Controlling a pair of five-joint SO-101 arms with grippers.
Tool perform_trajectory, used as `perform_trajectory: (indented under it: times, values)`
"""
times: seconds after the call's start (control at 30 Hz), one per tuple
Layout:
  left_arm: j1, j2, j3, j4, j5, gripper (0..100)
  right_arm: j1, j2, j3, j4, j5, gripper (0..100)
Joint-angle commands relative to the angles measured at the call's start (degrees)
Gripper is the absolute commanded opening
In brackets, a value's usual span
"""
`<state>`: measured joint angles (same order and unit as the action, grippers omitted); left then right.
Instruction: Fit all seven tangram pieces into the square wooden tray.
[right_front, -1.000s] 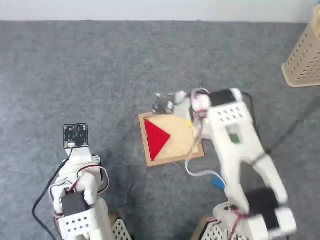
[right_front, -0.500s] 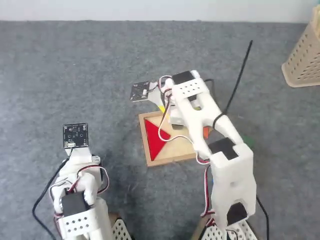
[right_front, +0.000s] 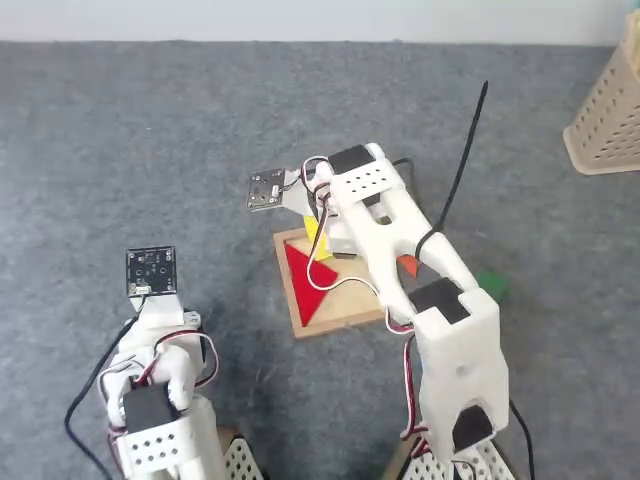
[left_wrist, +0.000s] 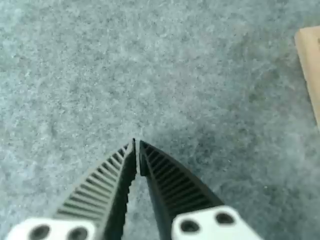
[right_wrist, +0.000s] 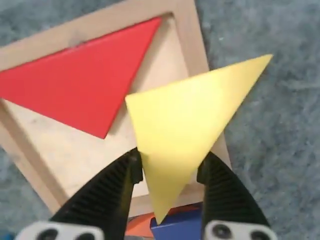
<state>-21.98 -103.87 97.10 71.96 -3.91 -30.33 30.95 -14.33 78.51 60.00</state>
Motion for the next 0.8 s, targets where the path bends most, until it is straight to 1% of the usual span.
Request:
perform_trajectory:
  times: [0.0, 0.13, 0.3, 0.47, 0.53, 0.6, 0.73, 0.77]
  values:
    - [0.2, -0.8, -0.5, 0.4, 0.4, 1, -0.5, -1.2, -3.7, 4.4, 0.3, 14.0]
    - [0.2, -0.8, -0.5, 0.4, 0.4, 1, 2.1, -2.3, -6.8, 8.0, 0.3, 14.1]
    - [0.2, -0.8, -0.5, 0.4, 0.4, 1, 5.3, -4.2, -7.7, 8.1, 0.2, 14.3]
    - [0.2, -0.8, -0.5, 0.4, 0.4, 1, 5.6, -6.9, -7.6, 8.0, -2.5, 22.9]
    - [0.2, -0.8, -0.5, 0.4, 0.4, 1, 5.6, -8.2, -7.6, 8.1, -5.1, 23.4]
    - [0.2, -0.8, -0.5, 0.4, 0.4, 1, 5.4, -10.1, -7.6, 8.2, -11.3, 19.0]
    - [0.2, -0.8, -0.5, 0.4, 0.4, 1, 5.3, -14.0, -7.3, 8.1, -24.0, 2.2]
    - [0.2, -0.8, -0.5, 0.4, 0.4, 1, 5.3, -14.7, -7.3, 8.0, -27.3, 0.0]
